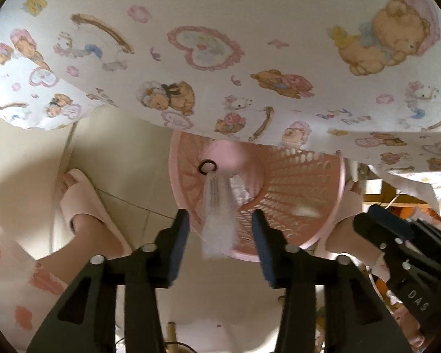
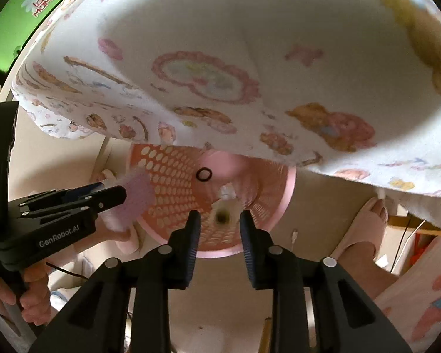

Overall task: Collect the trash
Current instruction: 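Open both tools to drop the box and spool into the basket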

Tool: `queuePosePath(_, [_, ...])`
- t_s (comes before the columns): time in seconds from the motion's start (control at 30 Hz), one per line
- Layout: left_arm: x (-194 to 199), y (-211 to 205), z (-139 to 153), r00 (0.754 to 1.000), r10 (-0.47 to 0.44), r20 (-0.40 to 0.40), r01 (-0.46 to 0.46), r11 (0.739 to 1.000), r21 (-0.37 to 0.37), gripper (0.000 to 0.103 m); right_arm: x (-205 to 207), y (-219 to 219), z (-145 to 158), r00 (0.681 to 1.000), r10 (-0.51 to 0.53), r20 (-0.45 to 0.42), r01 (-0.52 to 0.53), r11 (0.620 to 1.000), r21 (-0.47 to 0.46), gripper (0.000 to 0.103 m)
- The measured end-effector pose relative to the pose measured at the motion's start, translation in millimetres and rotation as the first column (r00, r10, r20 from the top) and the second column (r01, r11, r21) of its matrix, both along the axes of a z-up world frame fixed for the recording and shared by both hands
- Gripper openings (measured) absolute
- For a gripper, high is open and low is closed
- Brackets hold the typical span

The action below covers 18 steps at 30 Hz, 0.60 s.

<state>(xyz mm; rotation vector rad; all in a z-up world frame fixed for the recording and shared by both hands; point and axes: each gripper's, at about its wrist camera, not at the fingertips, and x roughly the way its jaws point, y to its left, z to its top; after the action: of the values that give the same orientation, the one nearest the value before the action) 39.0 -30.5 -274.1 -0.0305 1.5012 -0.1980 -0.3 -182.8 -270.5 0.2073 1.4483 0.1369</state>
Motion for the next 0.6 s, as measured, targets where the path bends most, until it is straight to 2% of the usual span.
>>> queuePosePath(0.1, [0, 1, 3, 1.000, -0.002, 0.004, 0.002, 0.999, 0.037, 0.053, 0, -2, 2, 1.000, 0.003, 0.015, -0.003, 1.000, -0.027, 0.037])
queuePosePath(0.2, [-1, 6, 12, 1.000, 0.024, -0.003, -0.024, 1.000, 0.018, 0.053, -1, -2, 10, 0.999, -0.003, 0.045, 0.005, 0.999, -0.047, 0.039])
queuePosePath(0.33, [-3, 6, 40, 0.997, 0.013, 0.071, -0.015, 0.999, 0.032, 0.059, -3, 0, 41, 0.989, 0.023, 0.148, -0.012, 0.997, -0.074, 0.040])
queuePosePath(0.4, [-3, 8, 58, 0.993, -0.002, 0.119, -0.005, 0.998, 0.061, 0.070, -6, 2, 61, 0.976, 0.050, 0.211, -0.031, 0.995, -0.094, 0.045])
queuePosePath(0.47, [-3, 14, 78, 0.984, 0.018, 0.177, -0.026, 0.999, 0.045, 0.072, -10, 2, 80, 0.961, 0.066, 0.268, -0.039, 0.994, -0.104, 0.050])
queuePosePath(0.6, [-1, 28, 102, 0.973, 0.051, 0.223, -0.053, 0.999, 0.001, 0.077, -24, -5, 123, 0.913, 0.079, 0.400, -0.040, 0.994, -0.106, 0.059])
